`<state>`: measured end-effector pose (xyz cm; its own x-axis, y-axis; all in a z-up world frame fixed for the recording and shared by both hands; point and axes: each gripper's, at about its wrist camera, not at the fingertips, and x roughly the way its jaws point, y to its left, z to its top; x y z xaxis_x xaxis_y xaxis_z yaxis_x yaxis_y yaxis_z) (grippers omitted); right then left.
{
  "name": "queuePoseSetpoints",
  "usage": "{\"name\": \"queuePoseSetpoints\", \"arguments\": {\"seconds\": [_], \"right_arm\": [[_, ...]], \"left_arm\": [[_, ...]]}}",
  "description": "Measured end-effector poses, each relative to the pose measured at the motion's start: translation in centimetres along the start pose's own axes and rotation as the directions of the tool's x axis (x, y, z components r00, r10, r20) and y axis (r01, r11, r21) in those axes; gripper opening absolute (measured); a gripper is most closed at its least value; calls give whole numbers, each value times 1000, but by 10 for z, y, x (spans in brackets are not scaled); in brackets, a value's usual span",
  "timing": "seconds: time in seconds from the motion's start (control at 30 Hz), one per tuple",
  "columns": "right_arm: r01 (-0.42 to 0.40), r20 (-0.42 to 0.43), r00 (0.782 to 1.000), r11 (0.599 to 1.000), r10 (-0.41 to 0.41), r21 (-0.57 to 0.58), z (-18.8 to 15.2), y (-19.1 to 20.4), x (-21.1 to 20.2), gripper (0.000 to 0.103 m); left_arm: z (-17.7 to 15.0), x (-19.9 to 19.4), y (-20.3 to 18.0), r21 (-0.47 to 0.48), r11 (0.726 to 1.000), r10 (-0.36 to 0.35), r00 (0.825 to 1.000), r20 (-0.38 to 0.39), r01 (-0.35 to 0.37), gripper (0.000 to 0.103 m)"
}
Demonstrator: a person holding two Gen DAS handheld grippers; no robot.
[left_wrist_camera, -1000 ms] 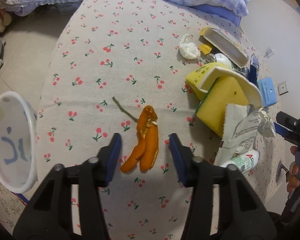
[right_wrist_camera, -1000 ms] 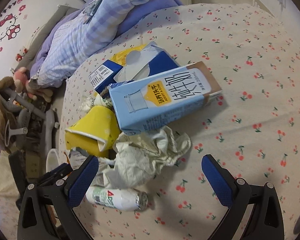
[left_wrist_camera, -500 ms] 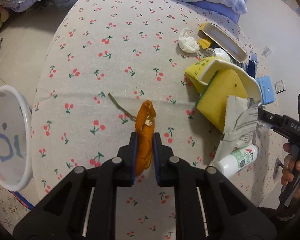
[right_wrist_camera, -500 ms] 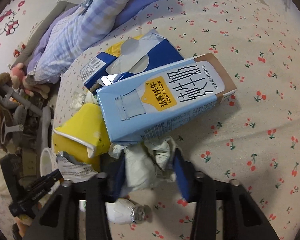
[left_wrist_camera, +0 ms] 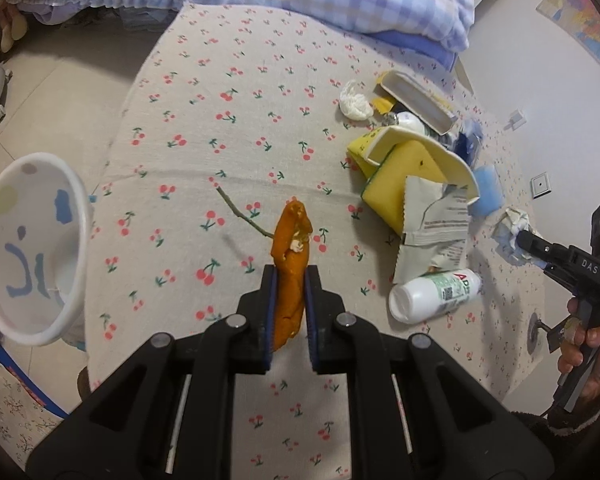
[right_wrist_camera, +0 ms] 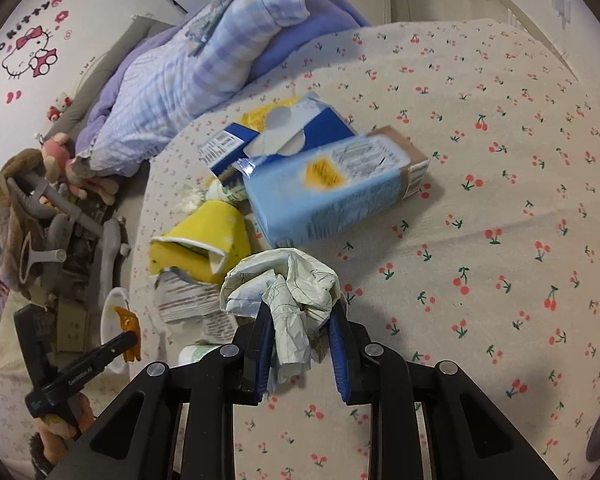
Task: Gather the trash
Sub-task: 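Carry both items over the white bin and open the left tool to drop the peel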
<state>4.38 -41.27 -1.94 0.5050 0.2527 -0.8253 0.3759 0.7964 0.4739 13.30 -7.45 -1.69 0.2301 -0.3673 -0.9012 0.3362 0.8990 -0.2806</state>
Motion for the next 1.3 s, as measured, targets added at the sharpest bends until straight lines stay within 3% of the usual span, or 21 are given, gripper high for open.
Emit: {"name": "queuePoseSetpoints", "arguments": {"seconds": [0.17,0.37,0.63,0.87,1.03,1.1,1.17,1.2,1.3], "right_arm": [[-42,46,998,999,43,-24,-4,14,-24,26],[-103,53,993,991,108,-89,-5,60,-24,26],[-162,-28,987,968,159,-191,-9,145,20,26],[-184,-106,981,948,162,-261,-21,211,67,26],[-196,-158,975,935,154,-295,-30,248,105,26],[-206,-177,972,930,157,-306,-36,261,118,26],[-213,-192,969,925,158,-313,-40,269,129,26],[-219,-203,966,922,160,-318,-42,275,137,26],[-231,-224,961,915,161,-331,-47,288,152,27]], "left_arm": [[-7,-16,10,-27,1000,-3,999,34,4,14],[-8,-31,33,-76,997,18,997,77,-13,14],[-12,-51,92,-183,982,77,990,116,-55,14],[-19,-62,153,-280,952,163,980,116,-125,14],[-19,-63,187,-316,939,183,976,117,-138,16],[-18,-62,195,-325,928,227,968,104,-183,28],[-19,-65,201,-349,910,273,957,102,-223,79],[-20,-70,203,-360,899,305,946,110,-248,87],[-26,-80,209,-365,878,372,922,110,-311,90]]}}
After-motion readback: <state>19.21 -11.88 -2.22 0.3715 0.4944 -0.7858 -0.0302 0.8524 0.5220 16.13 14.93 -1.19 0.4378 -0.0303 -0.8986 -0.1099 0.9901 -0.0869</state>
